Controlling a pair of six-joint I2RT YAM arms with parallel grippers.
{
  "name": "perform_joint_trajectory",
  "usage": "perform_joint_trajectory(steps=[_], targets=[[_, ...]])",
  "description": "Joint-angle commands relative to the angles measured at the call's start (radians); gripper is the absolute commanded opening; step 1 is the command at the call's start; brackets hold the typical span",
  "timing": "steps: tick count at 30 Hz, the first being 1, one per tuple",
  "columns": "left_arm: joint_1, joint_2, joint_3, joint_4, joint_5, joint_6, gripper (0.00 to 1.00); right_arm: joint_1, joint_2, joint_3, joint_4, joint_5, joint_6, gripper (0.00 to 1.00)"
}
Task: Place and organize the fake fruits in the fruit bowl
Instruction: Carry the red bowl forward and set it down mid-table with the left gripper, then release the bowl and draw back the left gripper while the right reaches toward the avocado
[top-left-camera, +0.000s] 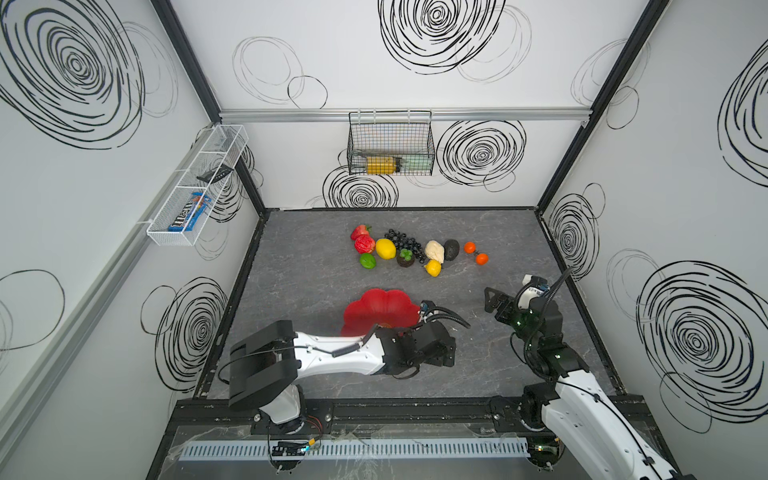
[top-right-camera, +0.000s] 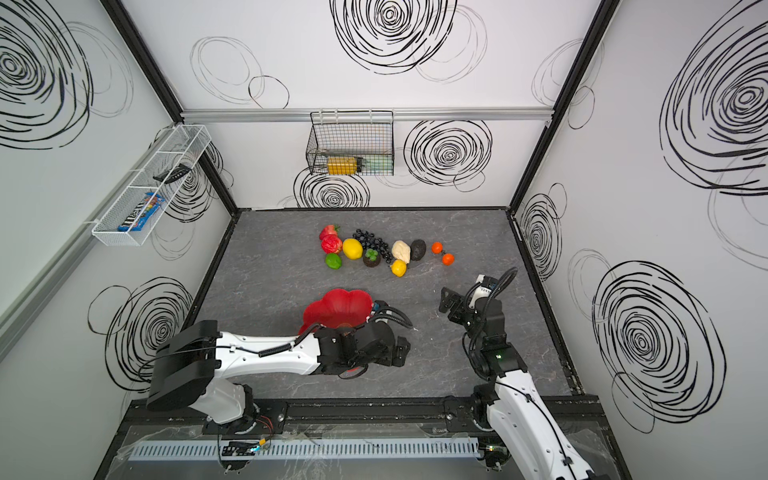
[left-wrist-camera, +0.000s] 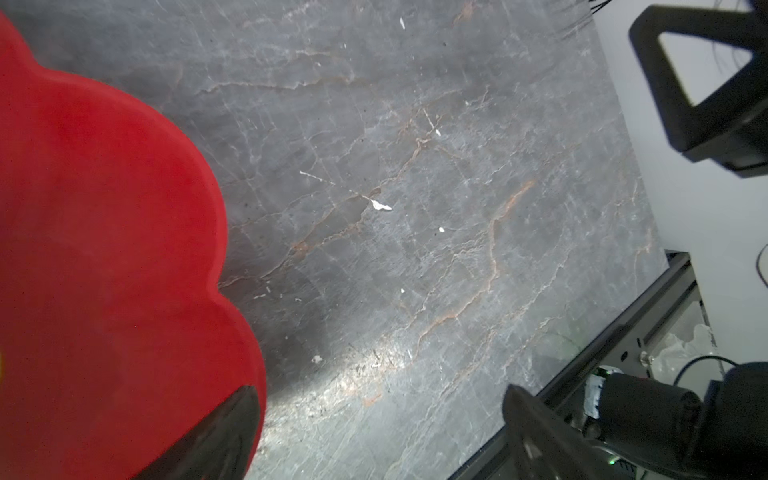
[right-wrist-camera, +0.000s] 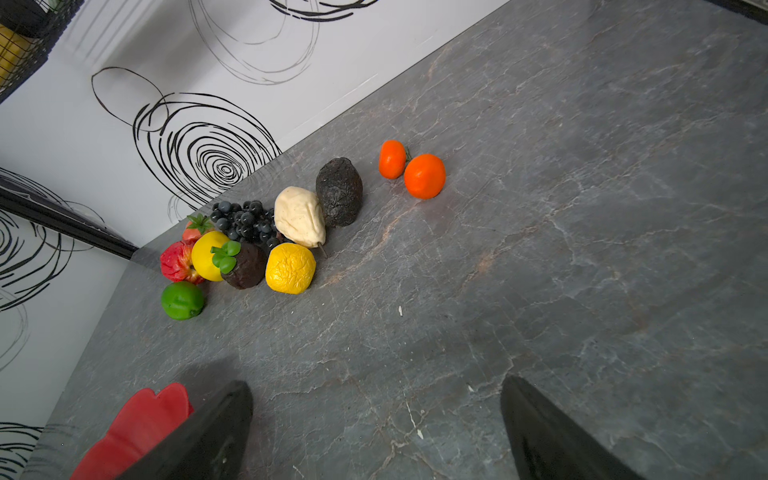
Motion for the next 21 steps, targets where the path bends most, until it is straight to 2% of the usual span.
perform_joint_trajectory(steps=[1,4,6,10,13,17,21], targets=[[0.057,-0.136,-0.003,-0.035,-0.104,0.105,0.96,-0.005,0.003,0.043,-0.032,-0.020,0.012,0.97],[0.144,-0.211,0.022,-0.183,-0.246,0.207,0.96,-0.007,0.024,0.061,-0.058,-0.035,0.006,0.97],[0.269,-0.267,-0.017,-0.211,-0.249,0.236,0.96,-0.007,0.041,0.064,-0.062,-0.057,0.003,0.97],[0.567,-0.360,-0.150,-0.122,-0.082,0.266,0.96,-0.006,0.073,0.051,-0.026,-0.150,-0.009,0.97],[0.709,-0.376,-0.213,-0.035,0.022,0.304,0.96,-0.001,0.096,0.051,-0.020,-0.182,0.002,0.97],[0.847,-0.319,-0.233,-0.005,0.137,0.335,0.96,0.027,0.120,0.052,-0.025,-0.195,0.015,0.97],[0.872,-0.251,-0.243,0.021,0.219,0.324,0.96,0.088,0.142,0.046,-0.027,-0.175,0.036,0.97]])
